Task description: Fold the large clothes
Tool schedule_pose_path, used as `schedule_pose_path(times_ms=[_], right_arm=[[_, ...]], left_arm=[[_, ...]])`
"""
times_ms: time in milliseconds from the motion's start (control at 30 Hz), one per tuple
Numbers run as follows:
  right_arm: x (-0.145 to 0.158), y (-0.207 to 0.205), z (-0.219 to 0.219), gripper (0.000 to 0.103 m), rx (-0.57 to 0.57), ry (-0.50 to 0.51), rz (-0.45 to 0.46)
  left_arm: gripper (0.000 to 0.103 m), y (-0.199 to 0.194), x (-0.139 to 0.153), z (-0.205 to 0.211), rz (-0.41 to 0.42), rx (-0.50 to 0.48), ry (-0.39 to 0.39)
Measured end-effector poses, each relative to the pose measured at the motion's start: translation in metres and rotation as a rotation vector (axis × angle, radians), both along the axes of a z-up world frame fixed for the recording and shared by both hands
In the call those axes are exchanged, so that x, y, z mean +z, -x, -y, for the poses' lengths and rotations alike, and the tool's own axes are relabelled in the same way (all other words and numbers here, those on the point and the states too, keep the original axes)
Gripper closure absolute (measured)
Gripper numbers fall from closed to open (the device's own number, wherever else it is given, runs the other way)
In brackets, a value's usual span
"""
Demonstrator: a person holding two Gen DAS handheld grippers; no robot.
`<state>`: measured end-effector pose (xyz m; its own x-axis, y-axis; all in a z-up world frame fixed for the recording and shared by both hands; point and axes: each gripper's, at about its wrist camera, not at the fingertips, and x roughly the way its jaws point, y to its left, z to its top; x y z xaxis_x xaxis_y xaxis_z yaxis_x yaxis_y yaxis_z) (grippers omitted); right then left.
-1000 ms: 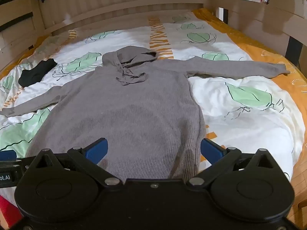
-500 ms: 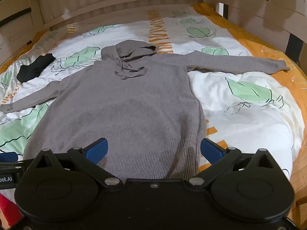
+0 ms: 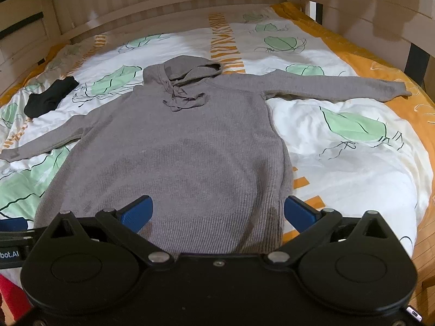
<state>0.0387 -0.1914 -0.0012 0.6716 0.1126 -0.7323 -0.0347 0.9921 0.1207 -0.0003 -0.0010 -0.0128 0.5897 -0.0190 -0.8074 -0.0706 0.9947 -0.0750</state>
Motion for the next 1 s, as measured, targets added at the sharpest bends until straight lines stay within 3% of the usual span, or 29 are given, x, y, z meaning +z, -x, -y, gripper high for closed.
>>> schedule_pose_path(times_ms=[1000], right_arm=[[-0.002,-0.008,-0.006,0.001,0.019,-0.002,-0.036]], left_arm=[[0.011,-0.009,-0.007,-0.01,-0.034,0.01,0.018]])
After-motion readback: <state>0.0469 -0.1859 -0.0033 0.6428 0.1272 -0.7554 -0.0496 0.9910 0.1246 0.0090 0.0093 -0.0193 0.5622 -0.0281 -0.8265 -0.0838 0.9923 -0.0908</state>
